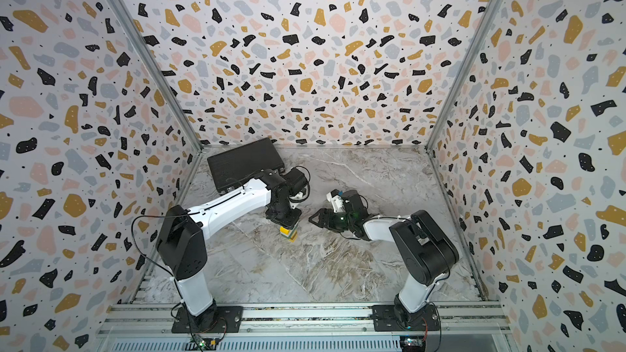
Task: Assemble an ice cream with lego
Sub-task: Assemble the lego brick with the lego brick, then adjust the lego brick at the center of the board.
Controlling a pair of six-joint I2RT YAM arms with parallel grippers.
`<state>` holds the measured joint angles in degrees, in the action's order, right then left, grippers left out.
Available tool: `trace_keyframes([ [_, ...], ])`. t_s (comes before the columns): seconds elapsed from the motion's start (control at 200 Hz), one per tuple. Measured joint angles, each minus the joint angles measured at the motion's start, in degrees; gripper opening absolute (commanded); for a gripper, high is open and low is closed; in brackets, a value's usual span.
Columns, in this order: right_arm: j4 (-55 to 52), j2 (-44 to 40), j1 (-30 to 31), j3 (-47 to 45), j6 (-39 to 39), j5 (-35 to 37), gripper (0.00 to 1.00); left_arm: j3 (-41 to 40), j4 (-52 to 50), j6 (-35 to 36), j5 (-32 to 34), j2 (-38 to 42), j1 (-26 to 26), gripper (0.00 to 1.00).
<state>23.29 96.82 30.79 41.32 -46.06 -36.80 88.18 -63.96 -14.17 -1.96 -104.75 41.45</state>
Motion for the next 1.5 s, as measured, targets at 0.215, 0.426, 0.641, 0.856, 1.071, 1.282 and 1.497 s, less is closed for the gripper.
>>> trace_keyframes([
  [0.215, 0.1, 0.0, 0.0, 0.0, 0.0, 0.3, 0.74, -2.5, 1.8, -1.7, 0.6, -2.1, 0.1, 0.57],
  [0.426, 0.1, 0.0, 0.0, 0.0, 0.2, 0.4, 0.73, -2.3, 2.5, -2.4, 0.2, -2.5, 0.1, 0.52],
  [0.641, -0.3, 0.0, 0.0, 0.0, 0.5, 0.5, 0.71, -2.3, 3.7, -4.0, -2.3, -2.4, 0.1, 0.36],
  [0.856, -1.0, -0.1, 0.0, 0.0, 1.2, 1.0, 0.70, -3.1, 5.7, -5.6, -5.4, -1.6, -1.0, 0.28],
  [1.071, -3.2, -4.4, -0.7, -1.2, 2.2, 4.7, 0.69, -7.5, 10.2, -8.4, -13.0, 1.6, -4.3, 0.27],
  [1.282, -6.7, -12.1, -3.9, -4.1, 3.1, 13.4, 0.69, -13.3, 18.7, -12.7, -23.8, 3.1, -6.4, 0.30],
  [1.497, -10.4, -13.2, -5.6, -4.6, 3.3, 19.3, 0.69, -15.9, 25.7, -16.3, -32.0, 2.4, -6.9, 0.37],
])
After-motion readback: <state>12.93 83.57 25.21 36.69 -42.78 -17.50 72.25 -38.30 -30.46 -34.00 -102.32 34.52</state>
